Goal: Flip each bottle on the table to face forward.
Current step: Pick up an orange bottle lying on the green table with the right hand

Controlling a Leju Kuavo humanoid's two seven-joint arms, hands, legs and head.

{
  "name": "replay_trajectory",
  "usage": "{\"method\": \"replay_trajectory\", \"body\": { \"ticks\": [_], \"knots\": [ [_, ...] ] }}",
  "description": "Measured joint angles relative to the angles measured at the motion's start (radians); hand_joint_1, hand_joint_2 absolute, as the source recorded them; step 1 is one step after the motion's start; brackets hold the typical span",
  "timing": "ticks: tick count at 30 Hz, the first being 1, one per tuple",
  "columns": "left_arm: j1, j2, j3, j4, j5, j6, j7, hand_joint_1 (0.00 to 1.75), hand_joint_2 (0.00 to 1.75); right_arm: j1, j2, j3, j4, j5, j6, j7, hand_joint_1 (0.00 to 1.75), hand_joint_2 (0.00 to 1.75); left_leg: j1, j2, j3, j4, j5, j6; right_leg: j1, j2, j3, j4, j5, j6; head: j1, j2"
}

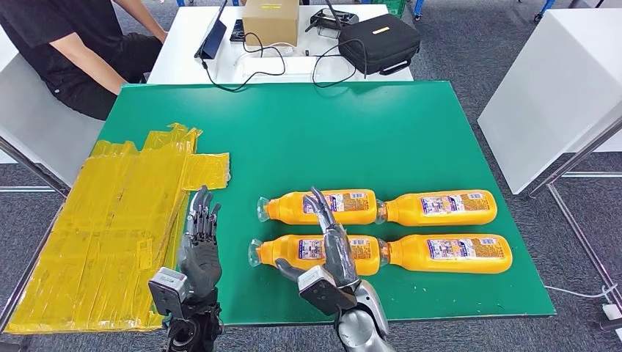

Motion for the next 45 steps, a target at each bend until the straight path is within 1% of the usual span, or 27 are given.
{"method": "replay_trajectory", "body": {
  "ticks": [4, 7, 10, 17, 24, 31, 36, 42, 45],
  "knots": [
    [-0.001, -0.007, -0.022, 0.0, -0.026, -0.014, 0.0, 0.0, 0.0, 0.006, -0.012, -0.002, -0.048, 0.072, 0.019, 0.081, 0.0, 1.75, 0.0, 0.0, 0.0, 0.0, 0.0, 0.0, 0.0, 0.0, 0.0, 0.0, 0.0, 0.0, 0.0, 0.0],
    [-0.012, -0.017, -0.049, 0.001, -0.032, -0.021, 0.0, 0.0, 0.0, 0.007, -0.026, -0.005, -0.082, 0.165, 0.035, 0.146, 0.0, 1.75, 0.0, 0.0, 0.0, 0.0, 0.0, 0.0, 0.0, 0.0, 0.0, 0.0, 0.0, 0.0, 0.0, 0.0],
    [-0.032, -0.02, -0.066, 0.004, -0.011, -0.028, 0.0, 0.0, 0.0, 0.003, -0.031, -0.004, -0.091, 0.253, 0.037, 0.19, 0.0, 1.75, 0.0, 0.0, 0.0, 0.0, 0.0, 0.0, 0.0, 0.0, 0.0, 0.0, 0.001, 0.0, 0.0, 0.0],
    [-0.031, -0.013, -0.062, 0.004, 0.028, -0.04, 0.0, 0.0, 0.0, 0.004, -0.031, 0.019, -0.095, 0.311, 0.058, 0.22, 0.0, 1.75, 0.001, 0.0, 0.0, 0.0, 0.0, 0.0, 0.0, 0.0, 0.0, 0.0, 0.0, 0.0, 0.0, 0.0],
    [-0.012, -0.008, -0.047, -0.01, 0.017, -0.048, 0.0, 0.0, 0.0, 0.01, -0.035, 0.047, -0.09, 0.373, 0.07, 0.237, 0.0, 1.75, 0.0, 0.0, 0.0, 0.0, 0.0, 0.0, 0.0, 0.0, 0.0, 0.0, 0.0, 0.0, 0.0, 0.0],
    [-0.006, -0.008, -0.048, -0.017, 0.008, -0.05, 0.0, 0.0, 0.0, 0.017, -0.044, 0.059, -0.087, 0.393, 0.07, 0.249, 0.0, 1.75, 0.0, 0.0, 0.0, 0.0, 0.0, 0.0, 0.0, 0.0, 0.0, 0.0, 0.0, 0.0, 0.0, 0.0],
    [-0.006, -0.017, -0.066, -0.018, -0.013, -0.046, 0.0, 0.0, 0.0, 0.05, -0.067, 0.06, -0.109, 0.458, 0.075, 0.308, 0.0, 1.75, 0.0, 0.0, 0.0, 0.0, 0.0, 0.0, 0.0, 0.0, 0.0, 0.0, 0.0, 0.0, 0.0, 0.0],
    [-0.017, -0.023, -0.082, -0.013, -0.016, -0.035, 0.0, 0.0, 0.0, 0.104, -0.101, 0.045, -0.135, 0.582, 0.082, 0.386, 0.0, 1.75, 0.0, 0.0, 0.0, 0.0, -0.001, 0.0, 0.0, 0.0, 0.0, 0.0, 0.0, 0.0, 0.0, 0.0],
    [-0.027, -0.028, -0.088, -0.004, -0.015, -0.039, 0.0, 0.0, 0.0, 0.124, -0.115, 0.021, -0.156, 0.659, 0.104, 0.444, 0.0, 1.75, 0.0, 0.0, 0.0, 0.0, -0.001, 0.0, 0.0, 0.0, 0.0, 0.0, 0.0, 0.0, 0.0, 0.0]
  ]
}}
